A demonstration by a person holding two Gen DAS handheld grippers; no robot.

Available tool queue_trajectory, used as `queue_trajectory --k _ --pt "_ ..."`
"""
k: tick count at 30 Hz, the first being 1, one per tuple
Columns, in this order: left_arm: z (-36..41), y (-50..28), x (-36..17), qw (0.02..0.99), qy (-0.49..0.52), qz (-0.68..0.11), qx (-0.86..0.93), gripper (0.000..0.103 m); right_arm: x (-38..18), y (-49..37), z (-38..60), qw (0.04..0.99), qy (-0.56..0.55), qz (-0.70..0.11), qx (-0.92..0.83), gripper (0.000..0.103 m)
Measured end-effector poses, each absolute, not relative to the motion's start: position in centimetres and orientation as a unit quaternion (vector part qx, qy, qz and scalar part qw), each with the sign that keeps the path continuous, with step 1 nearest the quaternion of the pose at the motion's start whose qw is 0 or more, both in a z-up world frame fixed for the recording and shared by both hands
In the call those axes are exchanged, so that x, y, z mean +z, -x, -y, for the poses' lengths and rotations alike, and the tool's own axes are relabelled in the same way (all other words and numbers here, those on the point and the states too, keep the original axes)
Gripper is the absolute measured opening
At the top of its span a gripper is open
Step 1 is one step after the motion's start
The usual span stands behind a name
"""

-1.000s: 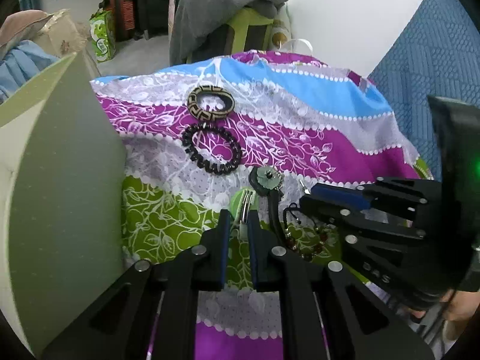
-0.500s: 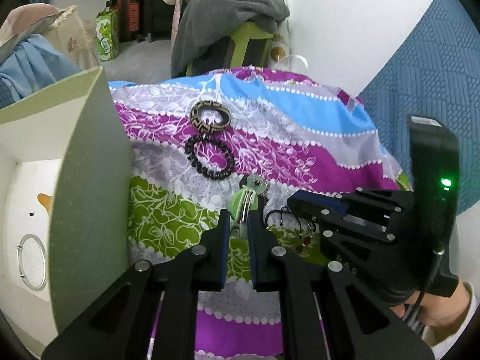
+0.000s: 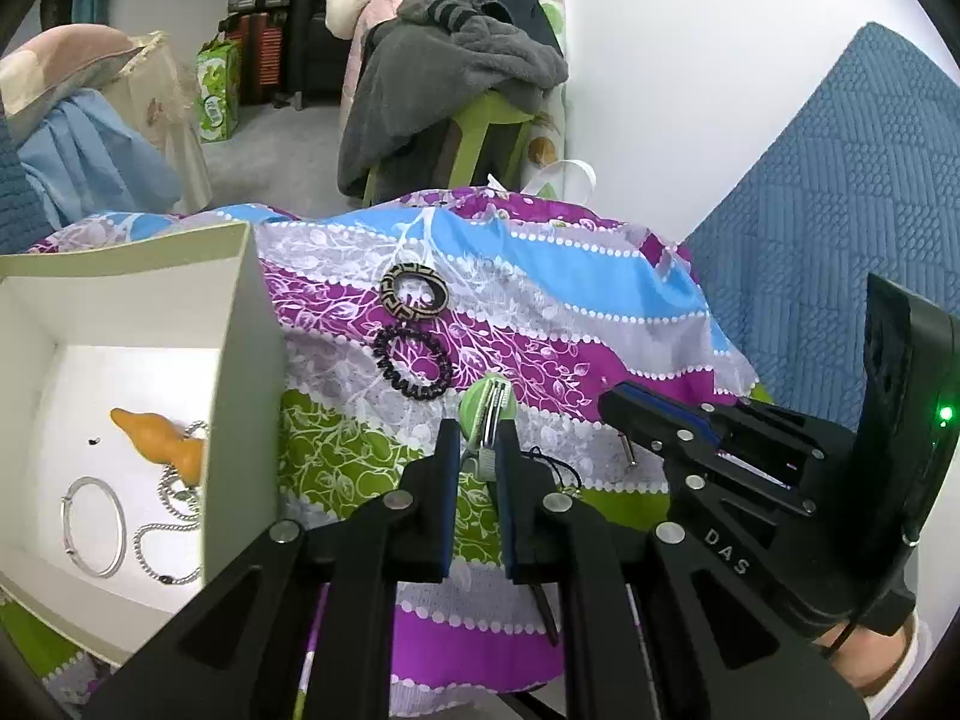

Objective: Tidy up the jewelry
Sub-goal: 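Move the left tool to the green jade pendant cord and close on it, then carry the held green item over the box and open the left tool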

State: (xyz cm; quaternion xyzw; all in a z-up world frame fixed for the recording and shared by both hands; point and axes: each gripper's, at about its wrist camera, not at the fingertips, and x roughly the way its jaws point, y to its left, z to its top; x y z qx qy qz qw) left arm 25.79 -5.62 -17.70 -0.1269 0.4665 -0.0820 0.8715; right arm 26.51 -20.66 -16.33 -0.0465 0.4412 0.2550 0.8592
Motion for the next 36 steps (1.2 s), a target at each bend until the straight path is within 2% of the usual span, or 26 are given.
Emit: queue_trajectory --k 12,28,32,36 --pt "2.6 -25.6 -13.1 0.876 0.13 -0.459 -0.075 0.012 -11.6 -26.6 19.0 0.868 0.031 -0.438 0.23 0.003" --pt "-7.3 -24.1 -3.9 0.909 0.119 -0.399 -0.023 0.012 0.7 -27.9 10.5 0.893 0.002 -0.359 0.273 0.003" --pt "-9.8 -23.7 -2.7 0.913 0.117 -0.39 -0.01 0.012 1.8 -27.9 8.0 0.891 0.002 -0.35 0.287 0.003" --pt "-11.8 -23.2 -3.8 0.912 0.12 -0.393 -0.004 0.012 0.6 -27.7 5.7 0.881 -0.003 -0.365 0.302 0.003"
